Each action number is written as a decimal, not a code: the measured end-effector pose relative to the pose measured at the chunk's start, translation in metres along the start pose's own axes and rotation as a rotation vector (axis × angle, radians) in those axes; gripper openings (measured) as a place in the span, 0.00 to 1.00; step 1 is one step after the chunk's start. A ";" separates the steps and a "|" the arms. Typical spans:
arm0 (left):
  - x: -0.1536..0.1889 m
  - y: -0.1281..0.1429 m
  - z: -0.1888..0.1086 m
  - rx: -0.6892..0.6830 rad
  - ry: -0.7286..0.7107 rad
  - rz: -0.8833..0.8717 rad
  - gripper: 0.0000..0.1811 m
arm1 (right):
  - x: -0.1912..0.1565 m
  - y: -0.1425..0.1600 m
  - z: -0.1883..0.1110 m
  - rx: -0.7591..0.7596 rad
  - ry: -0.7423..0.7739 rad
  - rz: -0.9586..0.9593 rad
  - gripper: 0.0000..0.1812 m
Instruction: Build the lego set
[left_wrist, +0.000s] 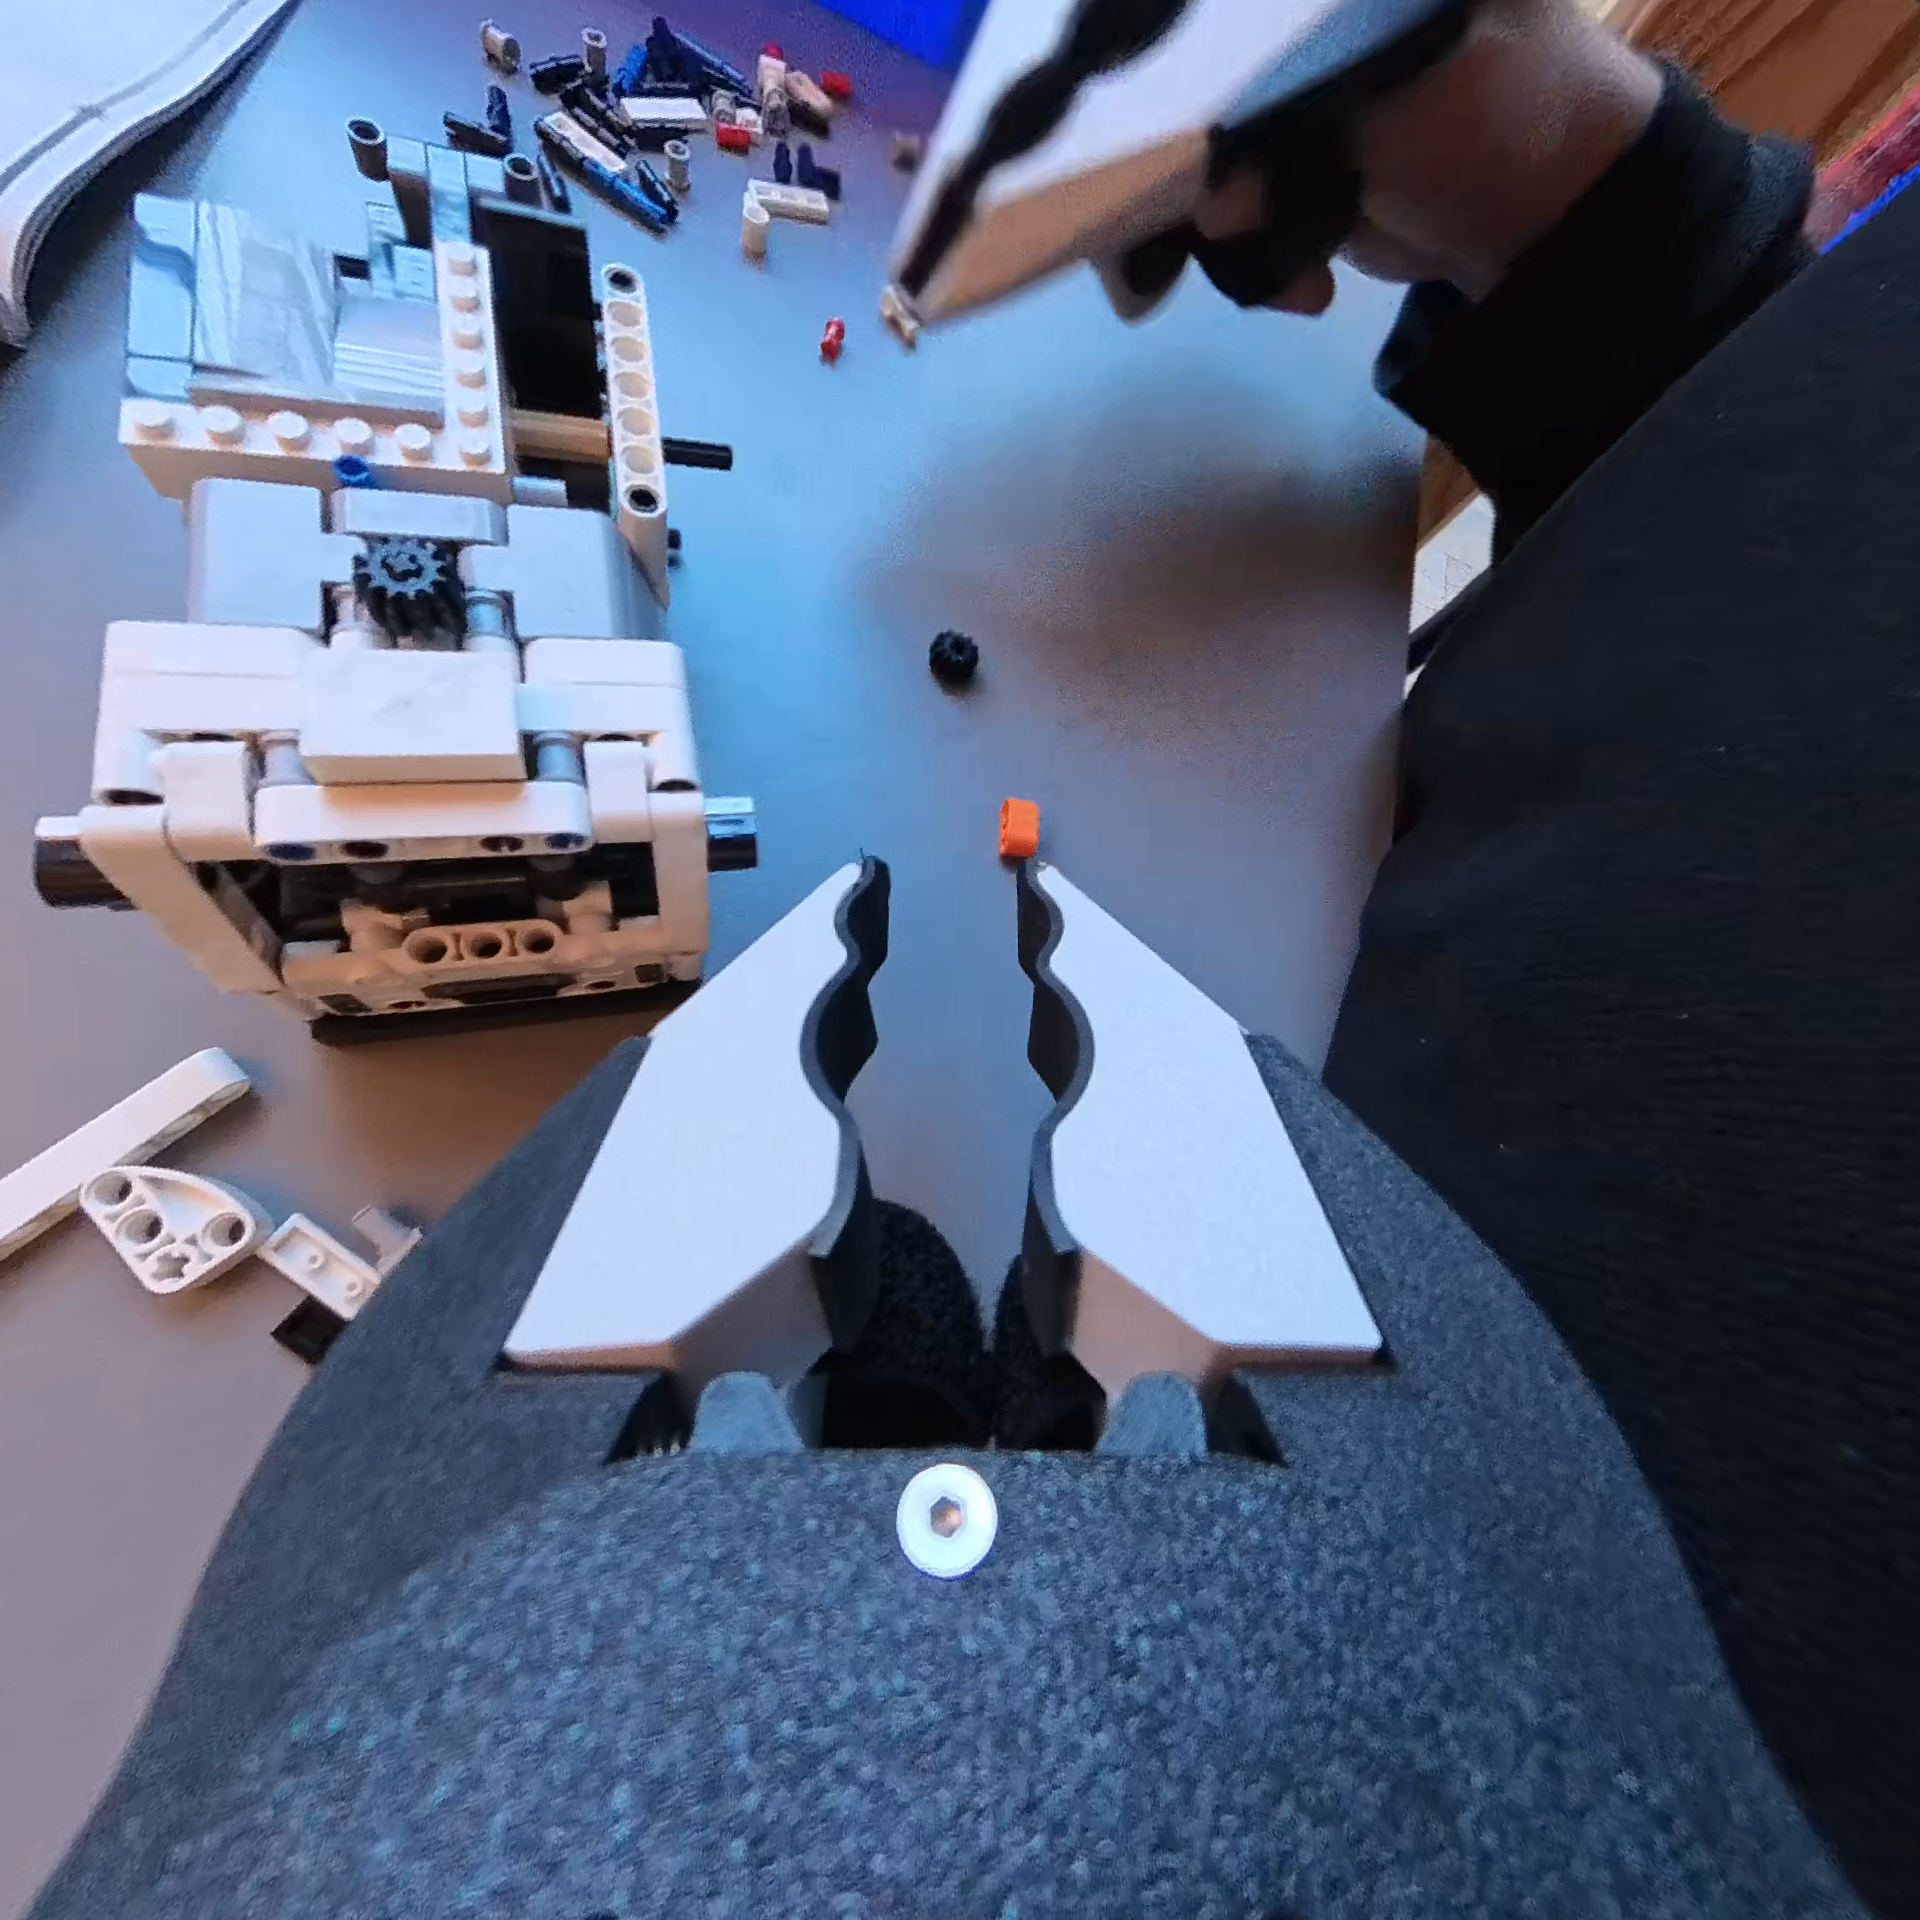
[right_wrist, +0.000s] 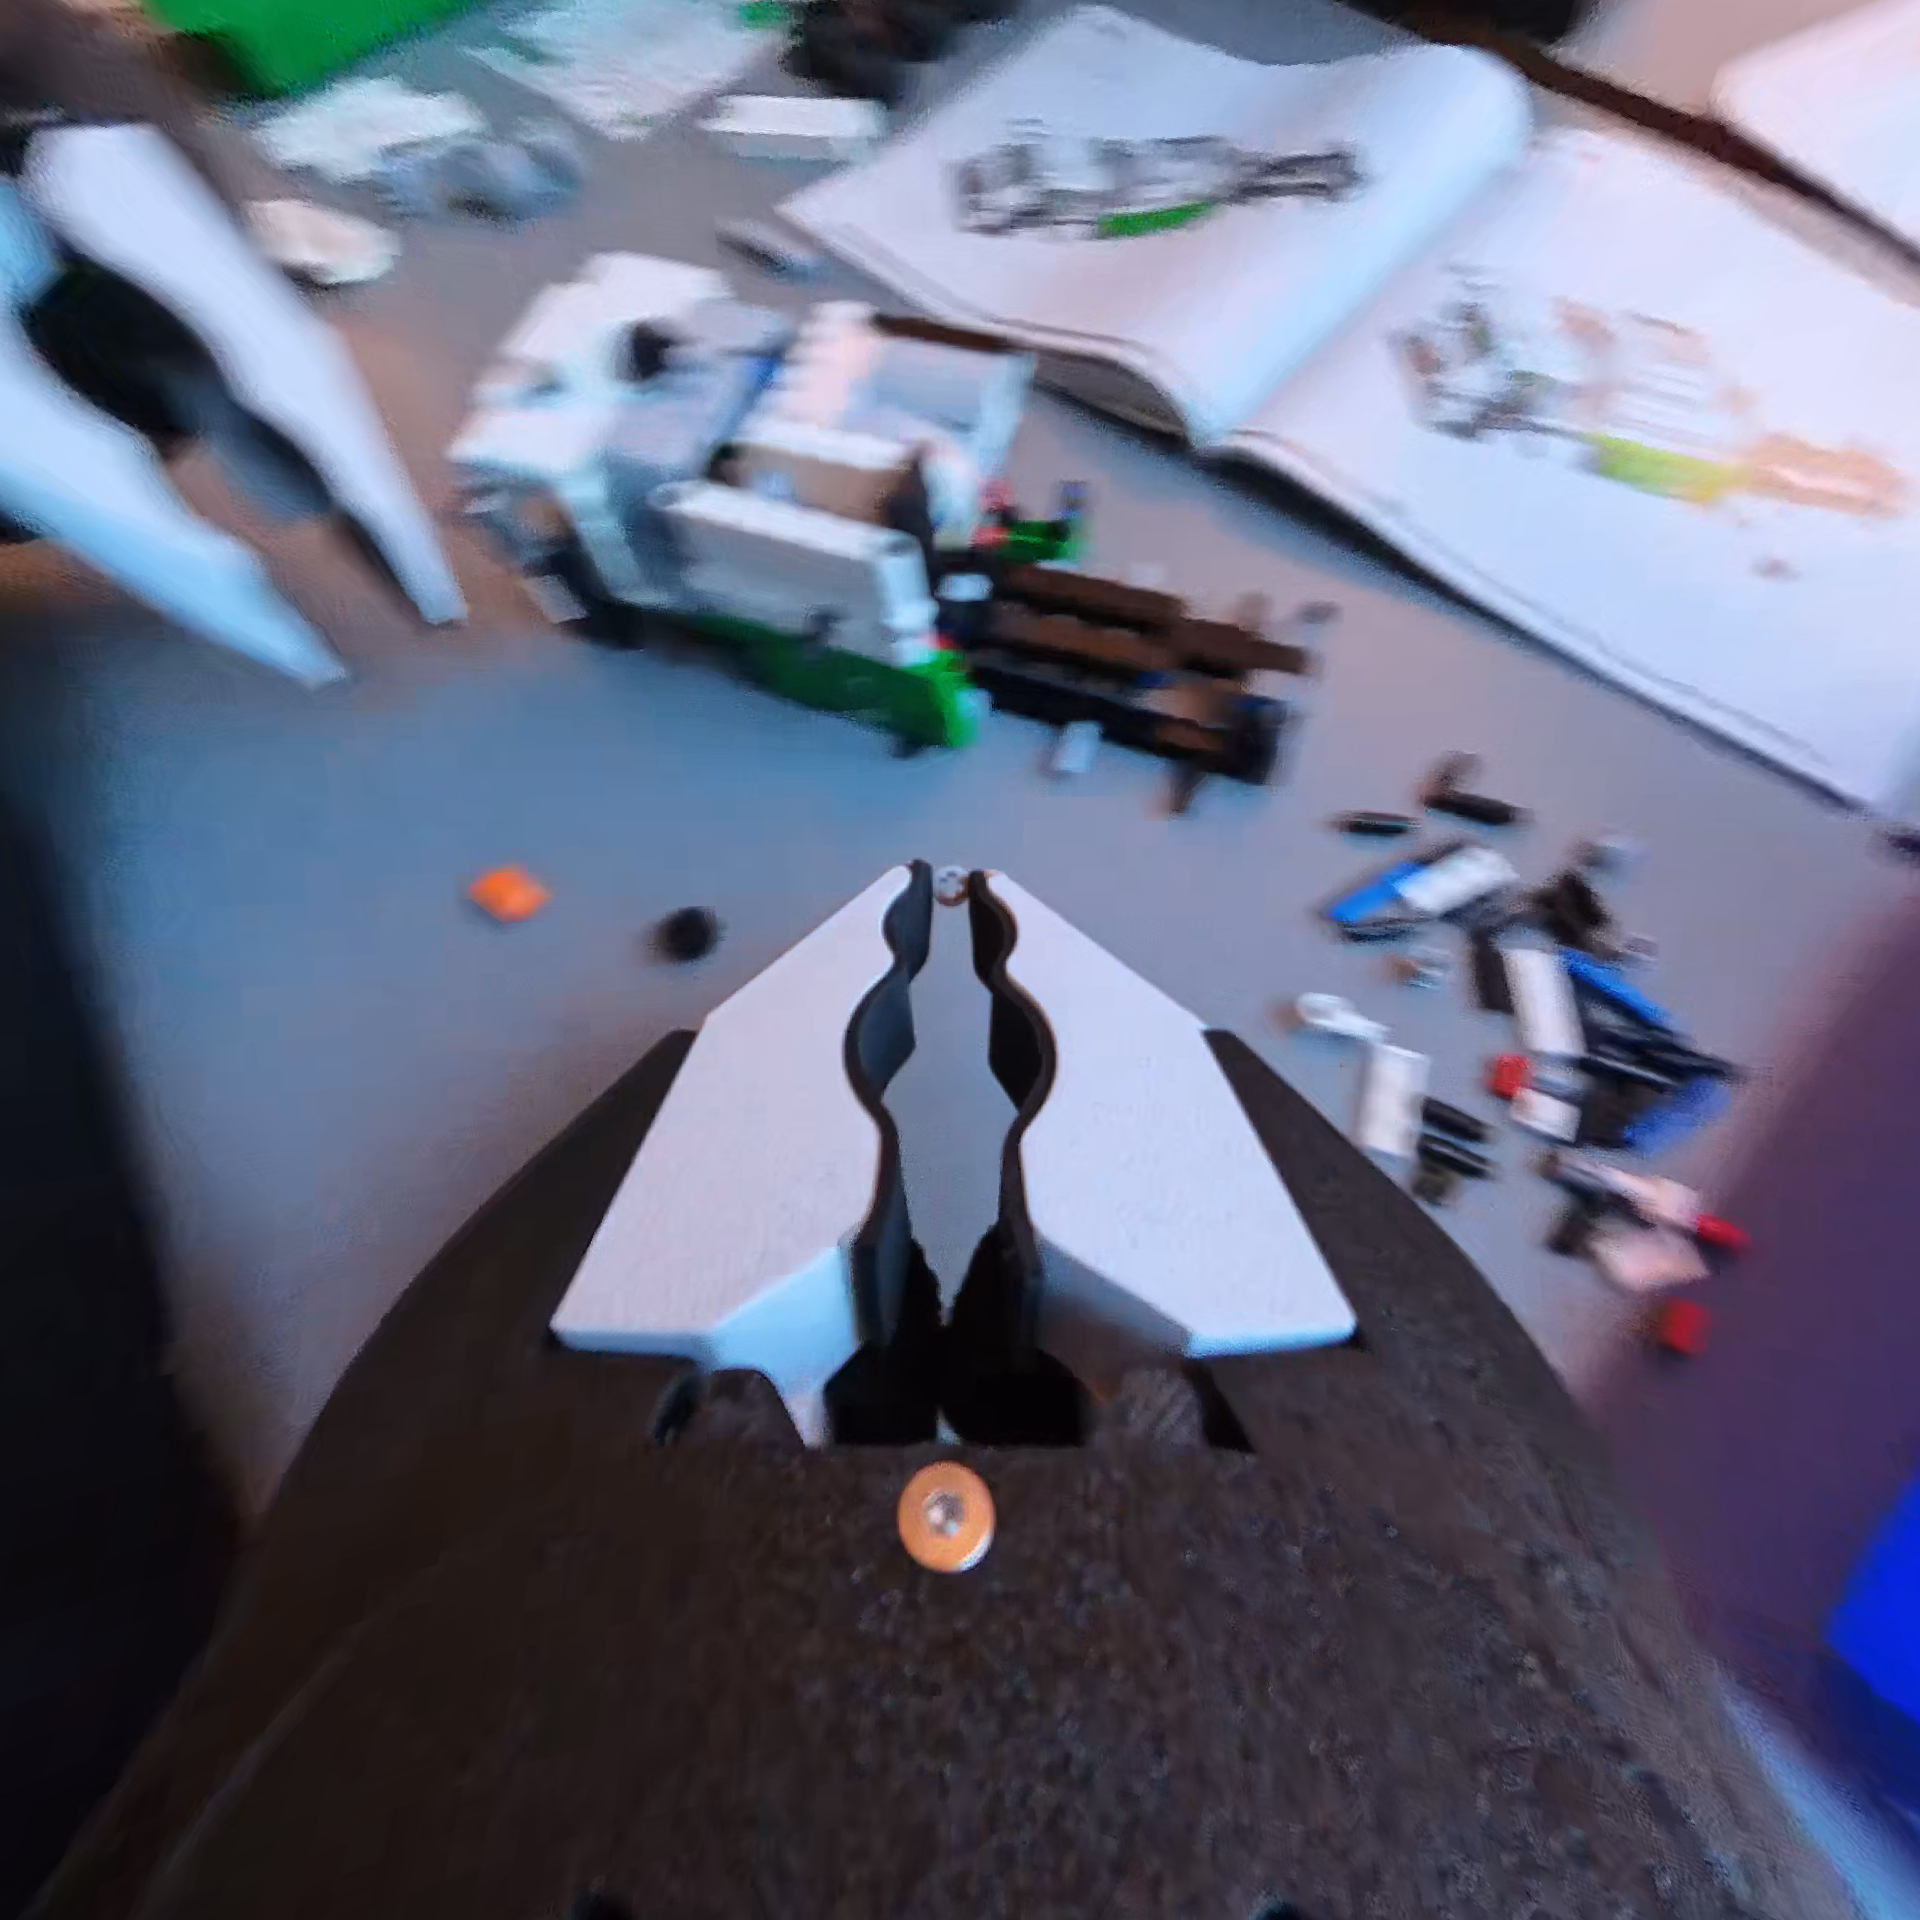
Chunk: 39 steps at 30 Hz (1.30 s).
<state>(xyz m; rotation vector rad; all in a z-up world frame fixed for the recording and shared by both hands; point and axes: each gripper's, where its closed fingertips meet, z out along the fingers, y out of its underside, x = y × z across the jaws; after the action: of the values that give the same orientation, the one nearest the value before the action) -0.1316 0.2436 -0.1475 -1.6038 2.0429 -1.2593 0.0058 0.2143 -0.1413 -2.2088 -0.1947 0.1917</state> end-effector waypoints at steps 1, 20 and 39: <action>0.002 0.000 0.000 -0.002 0.000 0.005 0.13 | -0.018 0.002 -0.001 -0.003 -0.070 -0.017 0.03; 0.041 0.022 -0.005 -0.072 -0.107 0.081 0.13 | -0.081 0.048 0.017 -0.185 -0.098 -0.106 0.03; 0.036 0.025 0.009 -0.073 -0.192 0.041 0.13 | -0.080 0.050 0.022 -0.150 -0.110 -0.123 0.03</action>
<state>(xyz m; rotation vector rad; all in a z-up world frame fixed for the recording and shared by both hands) -0.1548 0.2079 -0.1606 -1.6361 2.0120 -0.9860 -0.0736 0.1848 -0.1890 -2.3279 -0.4167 0.2378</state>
